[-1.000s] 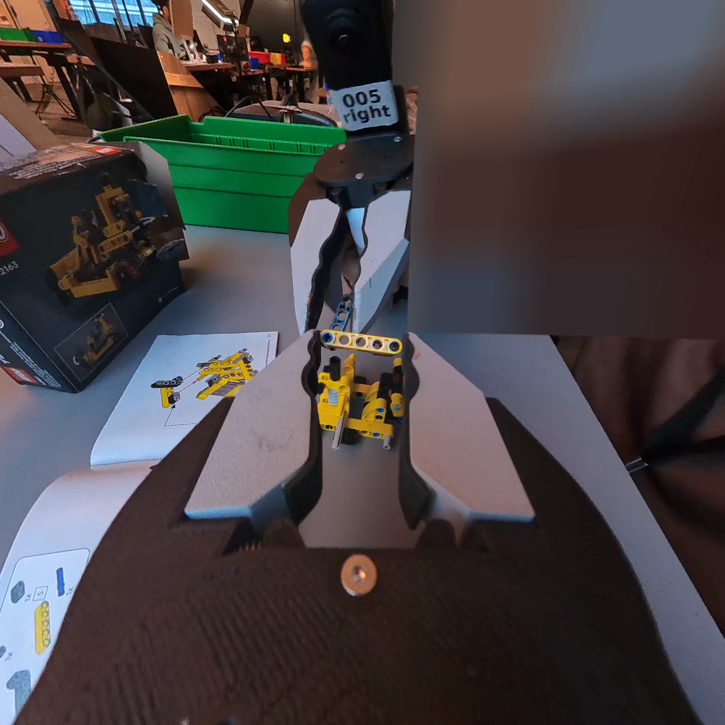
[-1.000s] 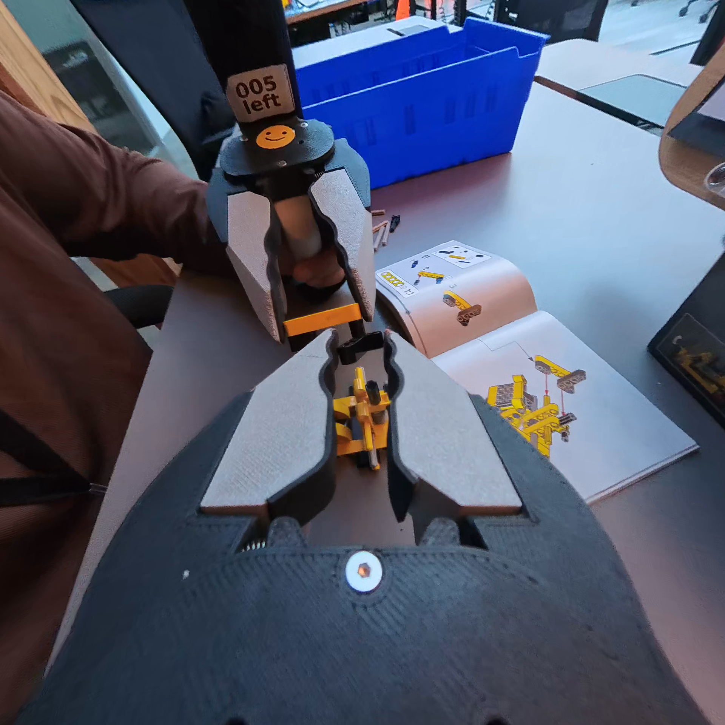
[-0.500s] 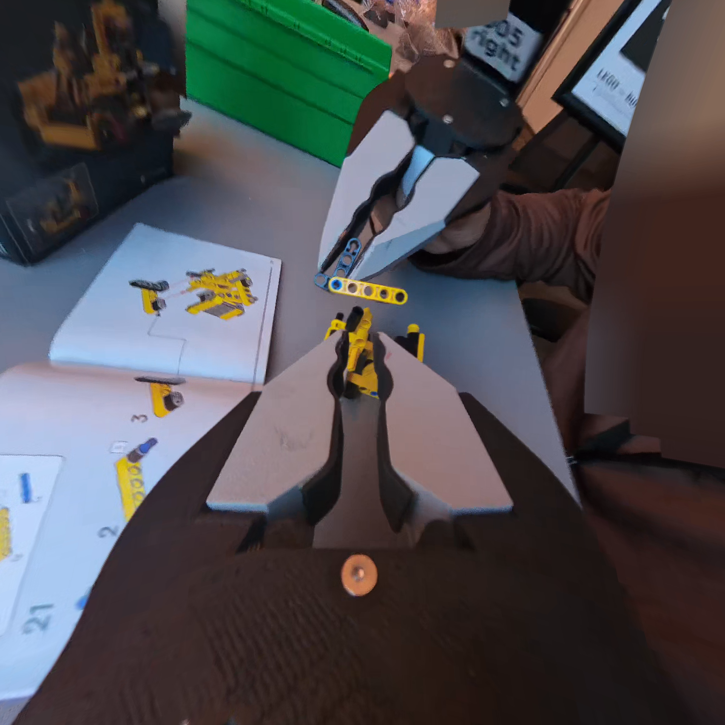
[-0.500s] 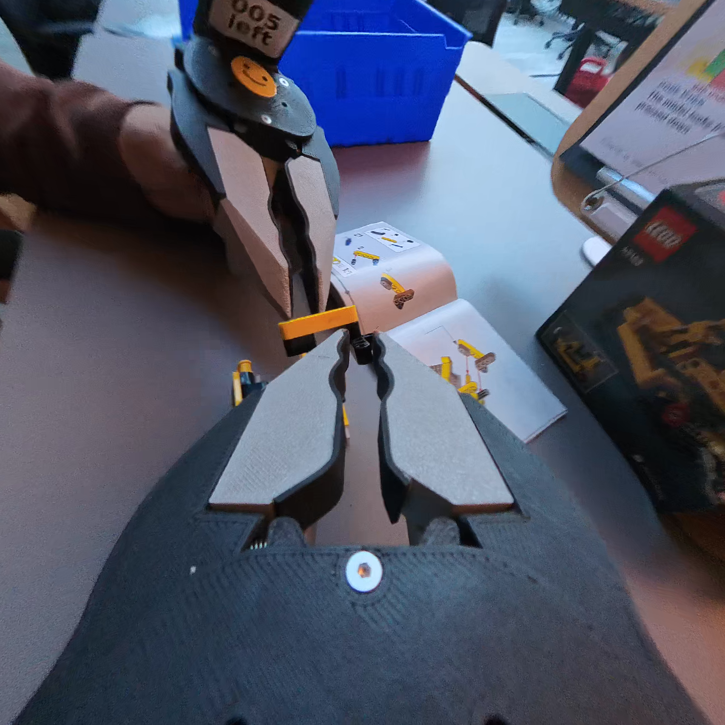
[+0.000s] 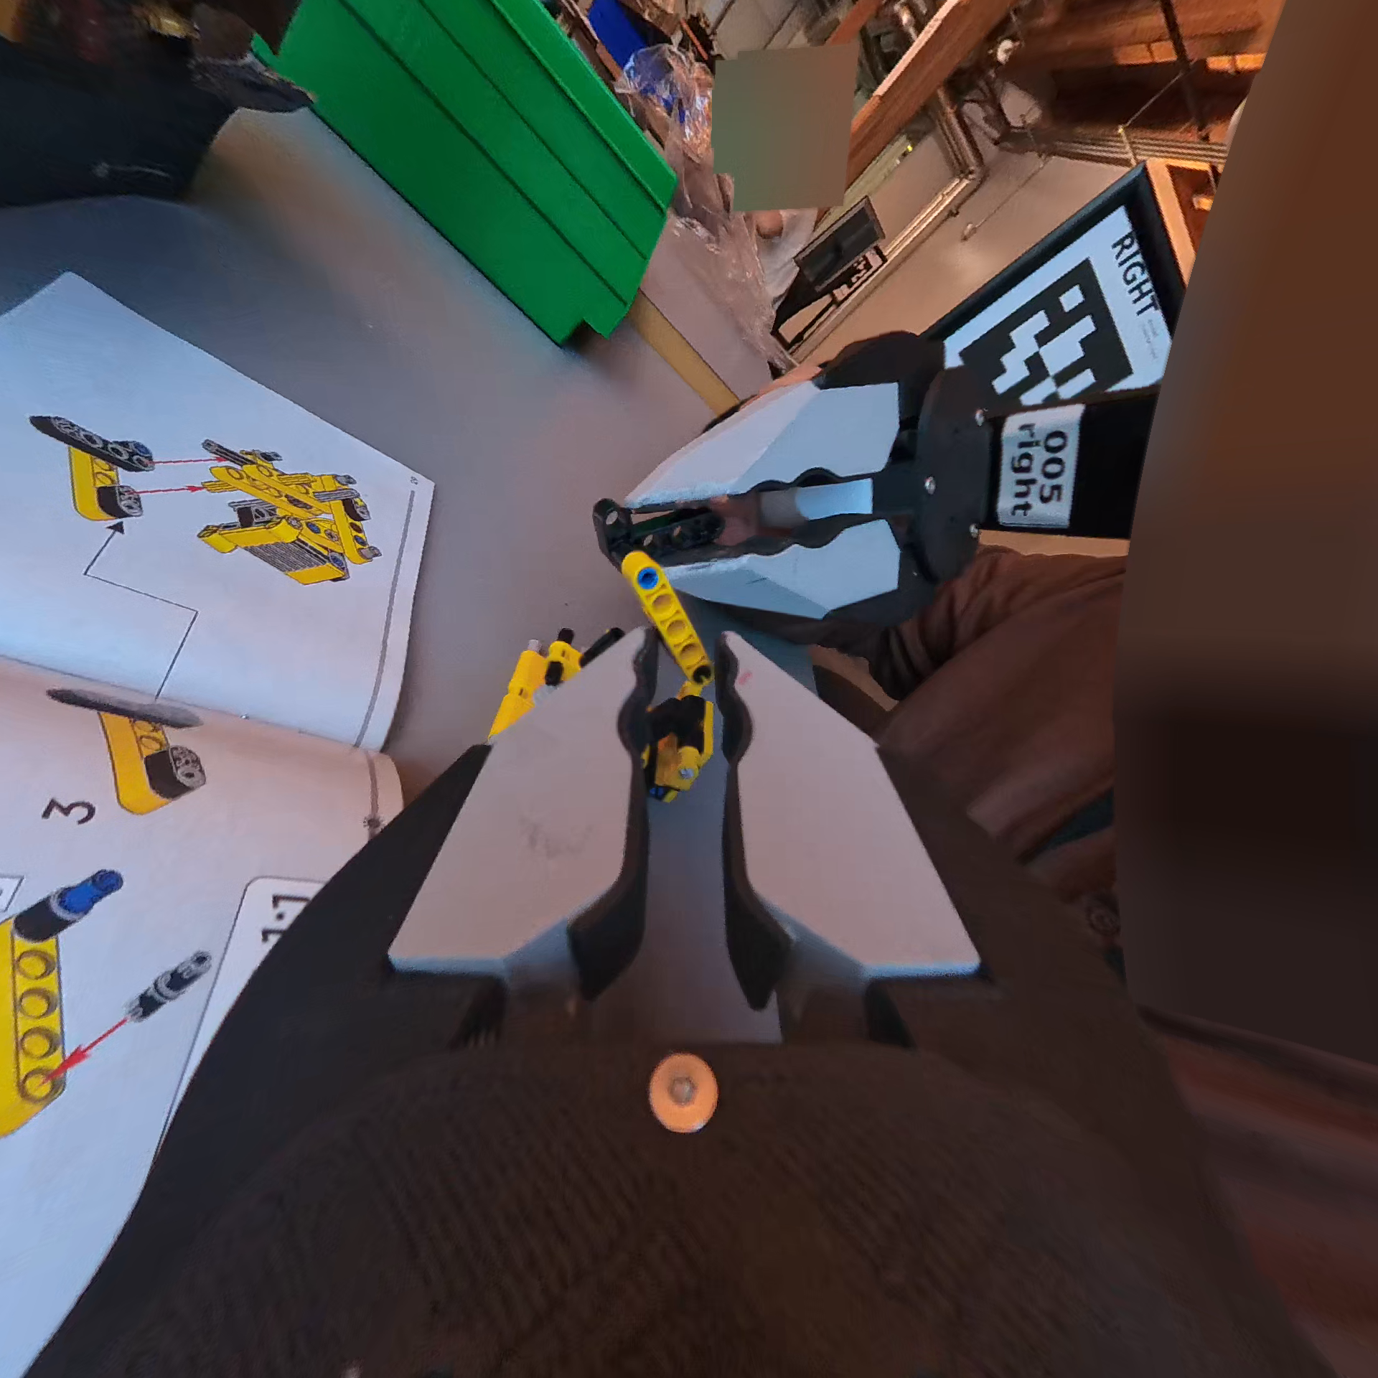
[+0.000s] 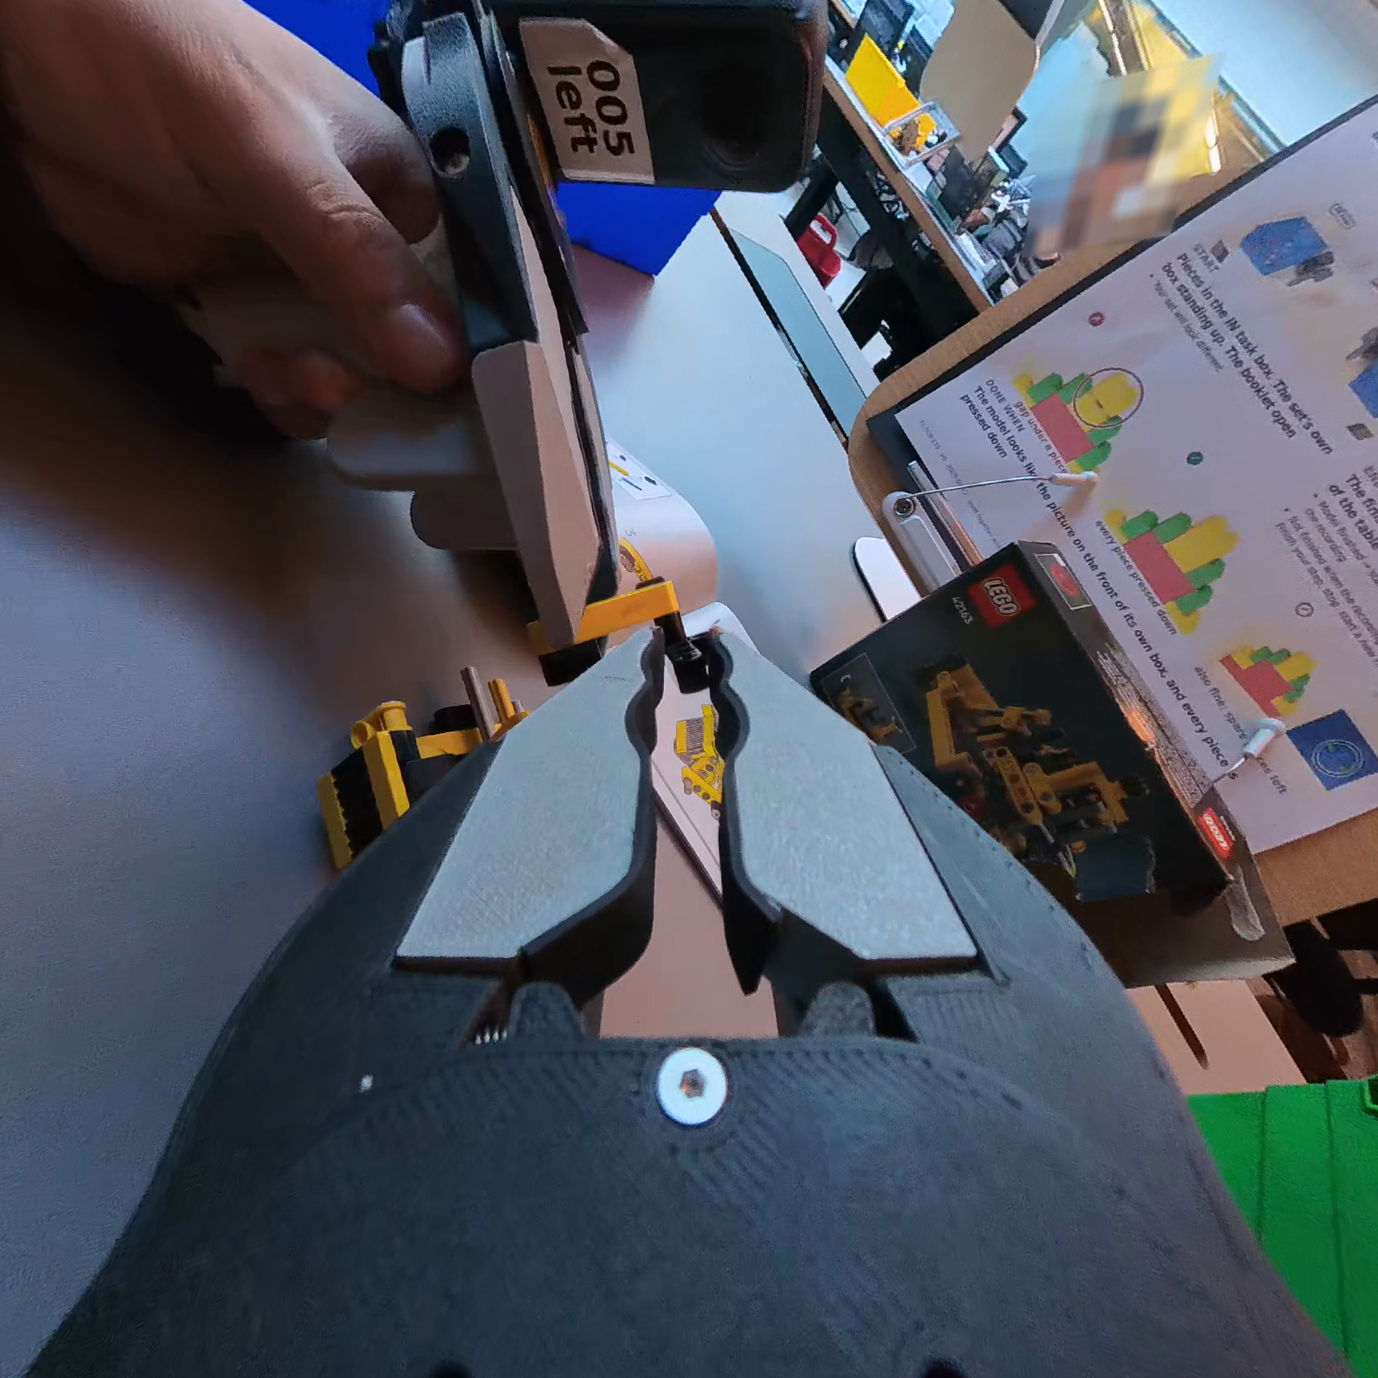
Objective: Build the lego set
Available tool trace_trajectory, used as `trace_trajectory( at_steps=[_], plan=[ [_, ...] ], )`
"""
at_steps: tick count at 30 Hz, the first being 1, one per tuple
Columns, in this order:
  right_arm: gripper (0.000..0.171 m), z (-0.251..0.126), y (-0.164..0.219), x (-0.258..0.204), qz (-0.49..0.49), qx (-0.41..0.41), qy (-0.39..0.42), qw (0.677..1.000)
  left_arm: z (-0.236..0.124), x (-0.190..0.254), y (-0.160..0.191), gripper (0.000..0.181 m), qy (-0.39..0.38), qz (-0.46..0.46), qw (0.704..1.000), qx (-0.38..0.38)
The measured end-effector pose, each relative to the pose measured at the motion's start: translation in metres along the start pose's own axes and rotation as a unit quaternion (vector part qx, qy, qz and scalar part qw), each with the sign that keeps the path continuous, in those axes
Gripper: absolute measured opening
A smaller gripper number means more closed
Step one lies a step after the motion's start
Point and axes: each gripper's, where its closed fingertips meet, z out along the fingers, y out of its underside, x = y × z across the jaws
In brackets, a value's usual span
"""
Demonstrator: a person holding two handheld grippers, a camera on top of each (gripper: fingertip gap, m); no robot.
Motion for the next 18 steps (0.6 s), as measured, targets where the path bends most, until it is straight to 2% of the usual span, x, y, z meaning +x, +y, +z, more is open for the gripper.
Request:
trace_trajectory(
  at_steps=[3,6,9,10,11,12,18],
  plan=[
    [0.006,0.0,-0.001,0.0,-0.005,0.005,0.006,1.0,0.001,-0.004,-0.001,0.01,-0.01,0.006,1.0,-0.002],
    [0.01,-0.002,-0.003,-0.007,0.013,0.015,-0.023,1.0,-0.003,-0.011,0.0,0.007,-0.026,0.011,1.0,-0.009],
    [0.038,-0.007,-0.006,-0.024,0.037,0.038,-0.107,0.993,-0.01,-0.014,0.004,0.006,-0.037,0.02,0.999,-0.029],
    [0.036,-0.01,-0.004,-0.028,0.048,0.043,-0.138,0.988,-0.014,-0.014,0.004,0.005,-0.039,0.02,0.999,-0.031],
    [0.042,-0.012,0.002,-0.028,0.063,0.039,-0.156,0.985,-0.018,-0.015,0.003,0.005,-0.041,0.019,0.999,-0.03],
    [0.057,-0.013,0.009,-0.025,0.08,0.031,-0.168,0.982,-0.023,-0.015,0.002,0.005,-0.038,0.013,0.999,-0.023],
    [0.052,0.0,0.037,-0.039,0.136,-0.023,-0.272,0.952,-0.035,-0.012,0.003,0.005,-0.004,-0.026,1.0,-0.009]
  ],
)
